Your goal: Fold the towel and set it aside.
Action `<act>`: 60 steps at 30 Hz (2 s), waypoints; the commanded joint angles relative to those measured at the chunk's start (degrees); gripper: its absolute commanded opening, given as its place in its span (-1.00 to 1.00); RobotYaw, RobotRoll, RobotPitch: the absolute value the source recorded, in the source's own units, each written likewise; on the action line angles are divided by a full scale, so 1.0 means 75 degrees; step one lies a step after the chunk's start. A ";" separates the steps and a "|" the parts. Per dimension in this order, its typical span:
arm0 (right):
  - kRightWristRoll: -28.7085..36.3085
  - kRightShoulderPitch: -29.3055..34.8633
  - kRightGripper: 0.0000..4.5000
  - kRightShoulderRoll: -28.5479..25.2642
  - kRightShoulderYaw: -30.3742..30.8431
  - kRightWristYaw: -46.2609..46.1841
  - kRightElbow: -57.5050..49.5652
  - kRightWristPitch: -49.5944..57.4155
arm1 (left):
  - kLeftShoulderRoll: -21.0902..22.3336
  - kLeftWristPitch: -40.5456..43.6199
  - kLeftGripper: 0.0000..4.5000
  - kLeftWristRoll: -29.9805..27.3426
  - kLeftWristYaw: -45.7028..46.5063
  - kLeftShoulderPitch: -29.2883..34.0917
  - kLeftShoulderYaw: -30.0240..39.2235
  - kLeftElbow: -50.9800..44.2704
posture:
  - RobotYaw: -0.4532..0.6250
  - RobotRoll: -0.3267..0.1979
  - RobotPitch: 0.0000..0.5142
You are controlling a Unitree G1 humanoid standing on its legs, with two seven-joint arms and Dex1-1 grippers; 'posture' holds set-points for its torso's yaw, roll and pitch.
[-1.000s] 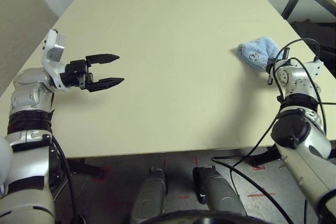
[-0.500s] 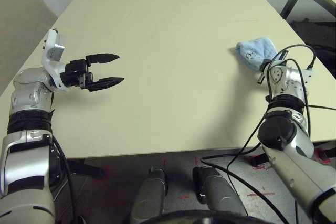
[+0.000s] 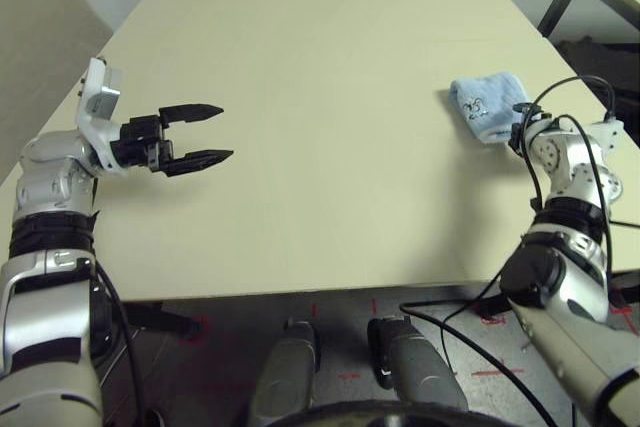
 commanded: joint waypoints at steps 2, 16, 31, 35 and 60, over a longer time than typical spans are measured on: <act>0.0974 0.1360 0.98 -0.0394 0.0476 -0.1227 -0.1398 0.2224 | 0.0425 0.0149 1.00 -0.0215 -0.0064 0.0293 0.0146 -0.0208 | -0.15 0.25 -0.51; -0.4009 0.4896 0.98 -0.3123 0.4107 0.7042 -0.3615 -0.1964 | -0.0031 0.1164 1.00 -0.0037 0.4788 0.2721 0.2037 -0.1009 | -0.09 0.25 -0.52; -0.5497 0.5958 0.98 -0.1133 0.3879 0.9955 -0.1895 -0.7450 | -0.1916 0.1415 1.00 0.1469 0.8590 0.3861 0.1212 -0.2660 | -0.16 0.25 -0.53; -0.5524 0.6105 0.98 -0.1223 0.3768 1.0394 -0.1578 -0.7841 | -0.1942 0.1275 1.00 0.1294 0.8809 0.3998 0.1569 -0.2328 | -0.17 0.25 -0.55; -0.5324 0.6016 0.98 -0.1391 0.3535 1.1597 -0.0949 -0.8300 | -0.2187 0.0954 1.00 0.1343 0.8631 0.4036 0.1373 -0.2202 | -0.17 0.25 -0.55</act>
